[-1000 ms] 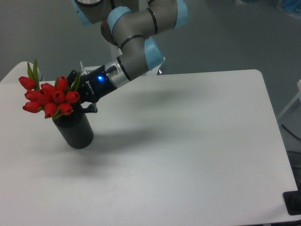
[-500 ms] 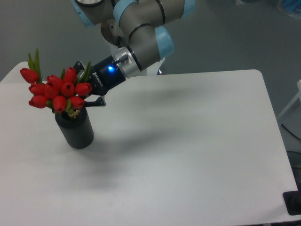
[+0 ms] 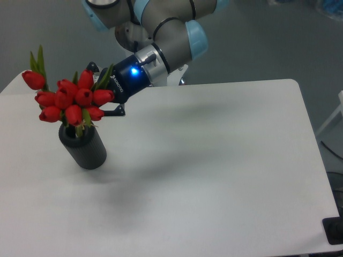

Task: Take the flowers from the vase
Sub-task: 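Lift the tulip bouquet up out of the black vase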

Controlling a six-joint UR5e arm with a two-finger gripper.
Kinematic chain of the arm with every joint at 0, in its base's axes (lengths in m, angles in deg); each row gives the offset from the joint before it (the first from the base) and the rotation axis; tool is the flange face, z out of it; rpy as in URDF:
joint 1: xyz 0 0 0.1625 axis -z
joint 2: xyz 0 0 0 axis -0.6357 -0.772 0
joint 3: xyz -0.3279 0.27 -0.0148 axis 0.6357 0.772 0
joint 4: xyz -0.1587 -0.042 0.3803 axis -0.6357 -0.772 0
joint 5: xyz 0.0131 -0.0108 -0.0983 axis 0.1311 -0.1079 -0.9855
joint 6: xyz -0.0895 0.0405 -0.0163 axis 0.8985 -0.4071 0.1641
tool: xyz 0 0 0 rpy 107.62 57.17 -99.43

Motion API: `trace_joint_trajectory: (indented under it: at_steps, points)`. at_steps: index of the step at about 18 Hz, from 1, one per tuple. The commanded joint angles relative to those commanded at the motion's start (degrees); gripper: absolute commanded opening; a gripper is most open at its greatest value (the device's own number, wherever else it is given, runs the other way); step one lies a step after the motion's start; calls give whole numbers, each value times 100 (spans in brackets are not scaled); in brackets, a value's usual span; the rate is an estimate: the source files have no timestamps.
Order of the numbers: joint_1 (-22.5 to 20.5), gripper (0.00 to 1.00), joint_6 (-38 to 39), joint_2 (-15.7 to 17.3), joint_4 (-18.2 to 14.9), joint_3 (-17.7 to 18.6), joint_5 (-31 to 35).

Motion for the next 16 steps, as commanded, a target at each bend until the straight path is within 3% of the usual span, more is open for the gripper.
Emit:
trace_joint_trajectory:
  at_steps: [11,16]
  points:
    - [-149,6,747,264,-9,-35,-18]
    - [-412,6,897,237,-9,-290,-123]
